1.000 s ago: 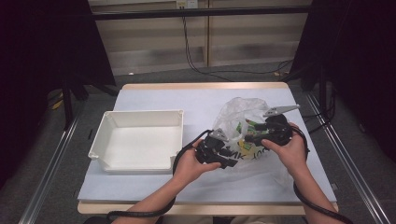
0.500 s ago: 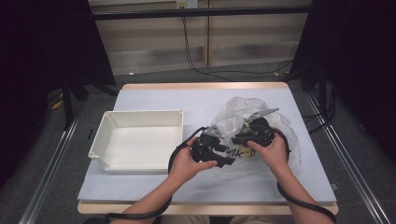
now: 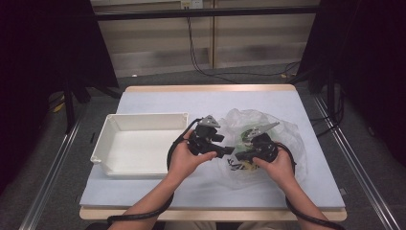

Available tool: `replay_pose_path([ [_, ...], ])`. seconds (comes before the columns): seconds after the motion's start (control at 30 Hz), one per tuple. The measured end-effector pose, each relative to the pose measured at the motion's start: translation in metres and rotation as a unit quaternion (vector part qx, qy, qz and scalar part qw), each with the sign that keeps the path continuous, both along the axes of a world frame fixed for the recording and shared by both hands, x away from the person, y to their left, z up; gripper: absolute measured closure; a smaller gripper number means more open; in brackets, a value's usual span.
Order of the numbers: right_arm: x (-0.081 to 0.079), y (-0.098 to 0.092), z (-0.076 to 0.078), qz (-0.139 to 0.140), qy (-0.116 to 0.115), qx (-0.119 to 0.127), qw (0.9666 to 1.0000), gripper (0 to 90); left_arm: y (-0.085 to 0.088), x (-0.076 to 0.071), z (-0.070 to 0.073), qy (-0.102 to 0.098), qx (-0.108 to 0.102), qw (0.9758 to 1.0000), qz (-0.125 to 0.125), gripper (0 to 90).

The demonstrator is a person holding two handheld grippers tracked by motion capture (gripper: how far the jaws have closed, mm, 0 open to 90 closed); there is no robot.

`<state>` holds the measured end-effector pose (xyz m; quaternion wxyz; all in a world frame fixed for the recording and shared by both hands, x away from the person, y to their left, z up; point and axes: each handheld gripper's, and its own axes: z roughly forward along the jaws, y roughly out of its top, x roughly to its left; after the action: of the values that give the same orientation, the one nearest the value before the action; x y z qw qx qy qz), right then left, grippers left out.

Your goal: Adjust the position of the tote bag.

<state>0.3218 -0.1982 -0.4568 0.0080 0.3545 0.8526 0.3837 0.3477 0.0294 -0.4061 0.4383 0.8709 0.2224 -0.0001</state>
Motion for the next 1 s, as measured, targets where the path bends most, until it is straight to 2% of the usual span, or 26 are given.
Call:
replay_pose_path([
  [0.03,-0.002,0.0,0.0,-0.001,-0.003,0.0,1.0,90.0,0.001,0.001,0.0,0.005,0.01,0.9999,-0.004,42.9],
  [0.07,-0.003,-0.002,0.001,-0.006,-0.008,0.002,0.9999,87.1,0.0,0.002,-0.002,0.008,0.003,1.0,0.002,45.7],
  [0.1,-0.005,-0.003,0.002,-0.021,-0.013,0.008,0.9997,75.2,0.0,0.003,-0.002,0.007,0.011,0.9999,-0.003,47.4],
  [0.13,-0.005,-0.005,0.003,-0.033,-0.021,0.006,0.9992,66.2,0.0,0.004,-0.004,0.013,0.01,0.9999,-0.004,50.6],
  [0.17,-0.005,-0.007,0.006,-0.051,-0.038,-0.001,0.9979,56.8,0.001,0.005,-0.005,0.018,0.01,0.9998,-0.004,55.8],
  [0.2,-0.004,-0.008,0.008,-0.063,-0.041,-0.002,0.9972,51.2,0.001,0.005,-0.006,0.021,0.007,0.9997,-0.004,57.1],
  [0.27,-0.002,-0.012,0.012,-0.086,-0.046,0.009,0.9952,46.6,0.002,0.006,-0.005,0.022,0.011,0.9997,-0.005,61.0],
  [0.33,0.001,-0.014,0.013,-0.102,-0.048,0.003,0.9936,39.3,0.003,0.007,-0.004,0.026,0.007,0.9996,-0.002,63.6],
  [0.37,0.005,-0.015,0.012,-0.109,-0.047,-0.002,0.9929,39.2,0.004,0.008,-0.003,0.026,0.005,0.9996,-0.002,64.4],
  [0.43,0.012,-0.015,0.006,-0.111,-0.037,0.003,0.9931,41.0,0.005,0.009,-0.003,0.027,-0.003,0.9996,0.001,64.5],
  [0.47,0.013,-0.014,0.004,-0.106,-0.03,0.007,0.9938,45.1,0.005,0.01,-0.001,0.027,-0.001,0.9996,0.002,64.4],
  [0.53,0.014,-0.011,-0.002,-0.099,-0.023,-0.001,0.9948,50.9,0.007,0.011,0.0,0.022,-0.001,0.9997,0.006,63.9],
  [0.57,0.013,-0.009,-0.005,-0.088,-0.02,0.003,0.9959,62.9,0.007,0.012,0.0,0.022,-0.002,0.9997,0.008,62.9],
  [0.6,0.012,-0.008,-0.007,-0.078,-0.02,0.01,0.9967,70.7,0.008,0.013,0.002,0.02,-0.001,0.9998,0.009,62.5],
  [0.7,0.008,-0.005,-0.007,-0.047,-0.016,0.025,0.9985,86.3,0.006,0.015,0.002,0.016,-0.01,0.9997,0.013,61.1],
  [0.77,0.004,-0.002,-0.005,-0.03,-0.019,0.026,0.999,89.5,0.003,0.018,0.003,0.012,-0.008,0.9998,0.016,61.2],
  [0.97,-0.011,0.009,0.003,0.023,-0.034,0.026,0.9988,90.0,-0.004,0.023,0.002,0.008,-0.016,0.9995,0.027,61.8],
  [1.0,-0.014,0.01,0.003,0.029,-0.035,0.024,0.9987,90.0,-0.003,0.025,0.002,0.009,-0.011,0.9995,0.029,61.8],
])
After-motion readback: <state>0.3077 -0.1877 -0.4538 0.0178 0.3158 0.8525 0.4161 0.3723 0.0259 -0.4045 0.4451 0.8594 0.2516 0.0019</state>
